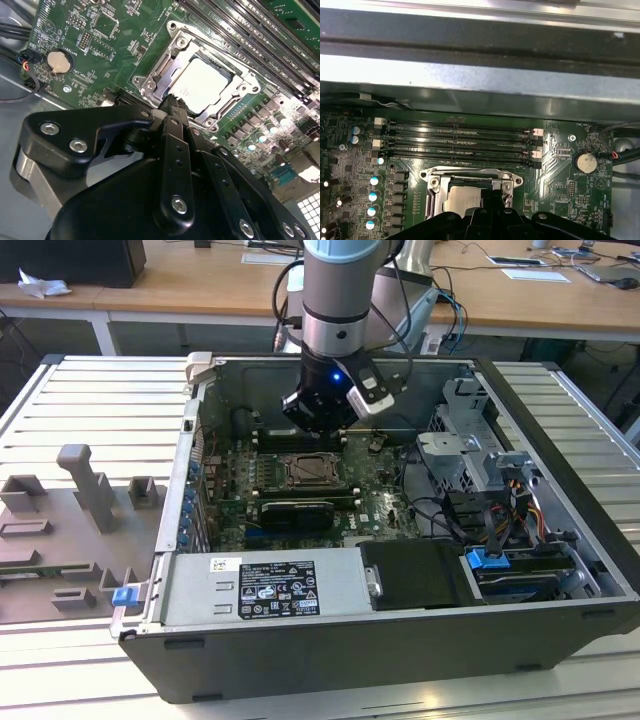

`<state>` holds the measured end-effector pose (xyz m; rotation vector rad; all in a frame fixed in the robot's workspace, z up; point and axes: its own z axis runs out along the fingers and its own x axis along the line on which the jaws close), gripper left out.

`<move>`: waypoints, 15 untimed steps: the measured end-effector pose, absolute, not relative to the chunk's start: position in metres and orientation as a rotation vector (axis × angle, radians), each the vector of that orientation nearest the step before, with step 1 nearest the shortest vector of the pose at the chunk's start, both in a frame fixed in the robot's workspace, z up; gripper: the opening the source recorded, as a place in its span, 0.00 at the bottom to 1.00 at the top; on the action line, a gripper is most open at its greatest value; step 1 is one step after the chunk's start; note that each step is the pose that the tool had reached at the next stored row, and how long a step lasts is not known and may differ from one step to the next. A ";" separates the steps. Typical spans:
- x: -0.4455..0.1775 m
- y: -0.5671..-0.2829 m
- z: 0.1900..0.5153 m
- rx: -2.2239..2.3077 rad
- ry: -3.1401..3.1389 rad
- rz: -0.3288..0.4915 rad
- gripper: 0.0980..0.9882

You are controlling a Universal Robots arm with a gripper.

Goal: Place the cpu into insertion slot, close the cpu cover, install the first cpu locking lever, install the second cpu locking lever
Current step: 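Install the second cpu locking lever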

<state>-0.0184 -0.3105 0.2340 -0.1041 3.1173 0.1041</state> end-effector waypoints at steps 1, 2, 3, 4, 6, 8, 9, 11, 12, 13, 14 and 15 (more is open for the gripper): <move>-0.018 -0.311 0.234 -0.104 3.117 0.104 0.01; -0.018 -0.311 0.235 -0.104 3.117 0.104 0.01; -0.018 -0.311 0.236 -0.104 3.117 0.104 0.01; -0.018 -0.311 0.239 -0.104 3.117 0.104 0.01; -0.018 -0.311 0.241 -0.104 3.117 0.104 0.01; -0.019 -0.312 0.241 -0.104 3.117 0.104 0.01; -0.019 -0.314 0.241 -0.104 3.117 0.104 0.01; -0.019 -0.319 0.241 -0.104 3.117 0.104 0.01; -0.019 -0.320 0.241 -0.104 3.117 0.104 0.01; -0.019 -0.322 0.241 -0.104 3.117 0.104 0.01; -0.019 -0.324 0.241 -0.104 3.117 0.104 0.01; -0.019 -0.326 0.241 -0.104 3.117 0.104 0.01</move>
